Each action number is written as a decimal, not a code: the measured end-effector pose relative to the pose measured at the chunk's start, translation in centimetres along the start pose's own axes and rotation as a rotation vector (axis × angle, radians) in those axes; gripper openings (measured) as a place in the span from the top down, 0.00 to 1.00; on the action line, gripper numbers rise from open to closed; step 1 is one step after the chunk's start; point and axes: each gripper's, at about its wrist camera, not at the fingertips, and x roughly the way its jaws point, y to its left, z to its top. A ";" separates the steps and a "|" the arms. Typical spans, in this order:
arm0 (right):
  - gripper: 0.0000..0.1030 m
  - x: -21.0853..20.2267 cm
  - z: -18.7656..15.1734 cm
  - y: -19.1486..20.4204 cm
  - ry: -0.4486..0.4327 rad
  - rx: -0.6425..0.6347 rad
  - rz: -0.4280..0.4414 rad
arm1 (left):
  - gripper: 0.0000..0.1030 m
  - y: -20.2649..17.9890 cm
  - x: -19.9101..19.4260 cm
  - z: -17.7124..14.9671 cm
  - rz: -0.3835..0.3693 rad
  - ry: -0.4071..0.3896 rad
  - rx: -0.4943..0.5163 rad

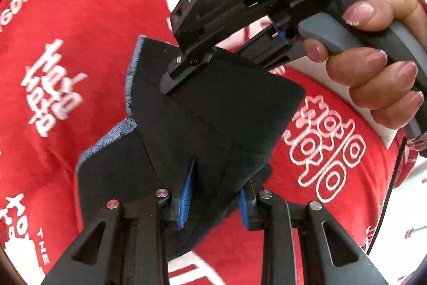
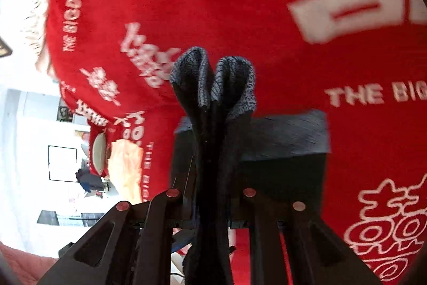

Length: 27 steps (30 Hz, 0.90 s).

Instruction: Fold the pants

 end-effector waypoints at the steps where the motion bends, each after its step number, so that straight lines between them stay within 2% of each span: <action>1: 0.85 0.5 -0.2 -1.4 0.009 0.007 -0.008 | 0.70 -0.2 0.6 -0.3 0.002 0.019 0.001; 3: 0.85 1.7 -0.7 -4.0 0.026 0.058 0.008 | 0.70 -0.9 2.0 -1.0 0.022 0.067 0.004; 5: 0.85 2.8 -1.2 -6.0 0.028 0.093 0.033 | 0.70 -1.0 2.5 -1.5 0.039 0.081 0.015; 11: 0.84 4.6 -2.4 -8.6 0.005 0.164 0.118 | 0.70 -1.1 3.0 -2.3 0.078 0.115 0.049; 17: 0.80 5.8 -1.9 -6.9 0.025 0.086 0.042 | 0.68 -0.3 2.7 -2.5 0.069 0.145 0.037; 18: 0.76 5.7 -2.0 -6.8 0.027 0.080 0.026 | 0.49 -0.3 2.4 -2.6 0.068 0.145 0.041; 19: 0.75 5.5 -2.1 -6.7 0.027 0.075 0.000 | 0.22 -0.1 1.9 -2.7 0.069 0.146 0.033; 20: 0.74 5.4 -2.2 -6.7 0.028 0.074 -0.013 | 0.17 0.2 1.6 -2.9 0.069 0.139 0.027; 23: 0.69 4.6 -2.8 -6.9 0.040 0.073 -0.050 | 0.17 0.6 -0.2 -3.5 0.054 0.113 0.034; 27: 0.65 3.4 -3.3 -5.9 0.021 0.033 -0.176 | 0.17 2.9 -1.8 -3.5 0.071 0.101 -0.020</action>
